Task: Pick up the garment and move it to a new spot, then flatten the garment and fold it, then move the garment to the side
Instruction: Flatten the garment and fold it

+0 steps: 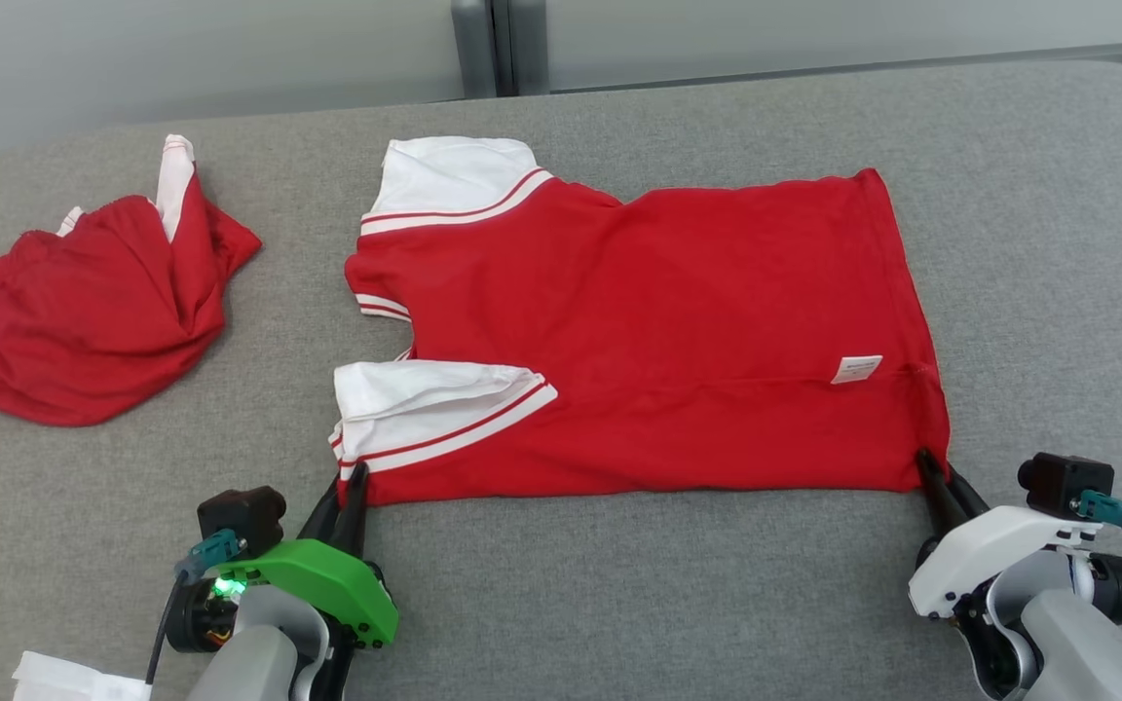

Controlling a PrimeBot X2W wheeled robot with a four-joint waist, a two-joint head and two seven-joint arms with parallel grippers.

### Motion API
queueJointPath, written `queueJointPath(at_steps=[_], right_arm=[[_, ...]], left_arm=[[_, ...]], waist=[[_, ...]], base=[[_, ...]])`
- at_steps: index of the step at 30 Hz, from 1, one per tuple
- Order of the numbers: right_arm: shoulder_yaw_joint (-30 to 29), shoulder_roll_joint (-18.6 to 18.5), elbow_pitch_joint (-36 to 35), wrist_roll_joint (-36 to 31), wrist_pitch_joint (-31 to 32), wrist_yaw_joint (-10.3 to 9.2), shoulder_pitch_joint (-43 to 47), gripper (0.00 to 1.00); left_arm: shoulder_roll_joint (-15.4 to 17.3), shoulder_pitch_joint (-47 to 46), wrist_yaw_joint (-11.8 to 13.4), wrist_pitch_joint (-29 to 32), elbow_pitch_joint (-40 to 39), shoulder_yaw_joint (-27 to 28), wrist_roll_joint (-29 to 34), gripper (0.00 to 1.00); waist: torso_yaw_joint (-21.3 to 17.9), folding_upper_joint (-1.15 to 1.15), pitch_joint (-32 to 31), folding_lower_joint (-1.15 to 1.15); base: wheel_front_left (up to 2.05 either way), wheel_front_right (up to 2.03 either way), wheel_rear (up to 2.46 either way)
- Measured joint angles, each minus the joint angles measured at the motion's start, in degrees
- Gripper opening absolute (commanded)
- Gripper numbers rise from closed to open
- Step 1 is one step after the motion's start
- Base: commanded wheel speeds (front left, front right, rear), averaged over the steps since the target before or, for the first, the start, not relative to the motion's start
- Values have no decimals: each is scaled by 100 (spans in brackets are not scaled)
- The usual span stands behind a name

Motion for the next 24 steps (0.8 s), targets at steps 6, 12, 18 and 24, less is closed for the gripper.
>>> queueJointPath(at_steps=[6, 12, 18, 24], right_arm=[[-40, -55, -319, 205, -41, 1, 375, 0], [-360, -179, -1099, 256, -49, 1, 1268, 0], [-689, -241, -1522, 278, 82, 2, 1956, 0], [-928, 12, -1738, 259, 309, 1, 2229, 100]], left_arm=[[43, 537, -4, -29, -644, 213, -136, 0], [14, 1718, 112, -35, -1656, 488, -98, 0], [-2, 2437, 260, 44, -2073, 441, -103, 0], [2, 2590, 396, 64, -2132, 380, 13, 100]], waist=[[31, 0, -276, 0], [99, 0, -565, 0], [144, 0, -637, 0], [95, 0, -683, 0]], base=[[0, 0, 0], [0, 0, 0], [0, 0, 0], [0, 0, 0]])
